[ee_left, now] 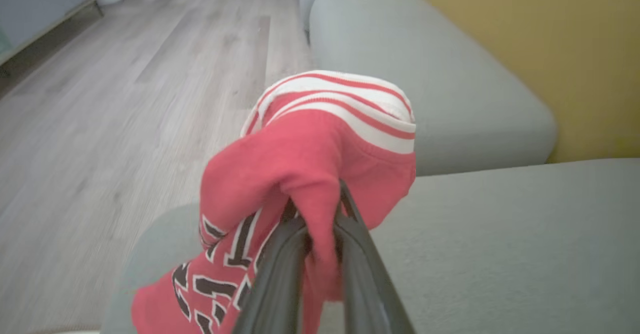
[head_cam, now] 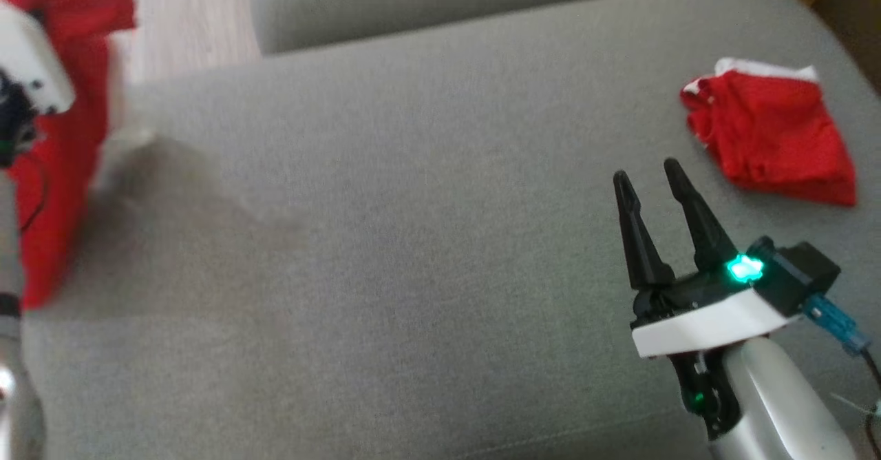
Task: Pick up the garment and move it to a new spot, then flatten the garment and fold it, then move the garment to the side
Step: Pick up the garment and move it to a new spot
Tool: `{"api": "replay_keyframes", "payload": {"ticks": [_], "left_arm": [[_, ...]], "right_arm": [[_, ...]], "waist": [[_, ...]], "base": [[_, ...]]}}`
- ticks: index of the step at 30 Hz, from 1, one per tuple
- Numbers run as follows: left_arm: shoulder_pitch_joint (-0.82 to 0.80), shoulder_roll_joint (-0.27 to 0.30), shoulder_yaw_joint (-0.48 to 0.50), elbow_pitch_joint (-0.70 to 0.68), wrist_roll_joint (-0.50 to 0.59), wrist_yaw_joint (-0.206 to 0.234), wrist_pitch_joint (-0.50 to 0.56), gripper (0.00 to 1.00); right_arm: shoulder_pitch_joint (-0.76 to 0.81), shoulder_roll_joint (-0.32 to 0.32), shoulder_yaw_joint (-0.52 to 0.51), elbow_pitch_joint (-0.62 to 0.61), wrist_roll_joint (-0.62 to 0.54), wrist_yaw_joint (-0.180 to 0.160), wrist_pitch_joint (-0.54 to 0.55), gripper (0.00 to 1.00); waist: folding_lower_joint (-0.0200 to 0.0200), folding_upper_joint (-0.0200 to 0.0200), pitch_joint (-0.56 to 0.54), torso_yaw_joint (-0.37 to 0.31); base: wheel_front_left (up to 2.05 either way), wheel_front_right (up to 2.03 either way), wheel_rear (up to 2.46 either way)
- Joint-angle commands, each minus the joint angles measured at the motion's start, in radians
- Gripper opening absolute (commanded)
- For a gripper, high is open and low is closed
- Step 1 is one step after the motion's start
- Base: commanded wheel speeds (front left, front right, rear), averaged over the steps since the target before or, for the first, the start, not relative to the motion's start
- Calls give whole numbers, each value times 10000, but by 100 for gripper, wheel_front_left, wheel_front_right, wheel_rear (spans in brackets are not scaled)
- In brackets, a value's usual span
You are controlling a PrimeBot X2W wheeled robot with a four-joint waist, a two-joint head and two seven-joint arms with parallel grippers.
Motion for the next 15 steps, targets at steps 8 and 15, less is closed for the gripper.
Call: {"api": "replay_keyframes", "payload": {"ticks": [8,15], "left_arm": [[194,-960,-816,-3113,-1109,-172,562,0],[2357,-2793,-1866,-4852,-1754,-52,503,0]], "right_arm": [[176,63,-207,-505,-22,-7,71,100],[201,59,-187,-596,26,-7,169,100]], "waist": [[1,0,-863,-469],[1,0,-735,-1023]], "base": [[0,0,0],[0,0,0]]}}
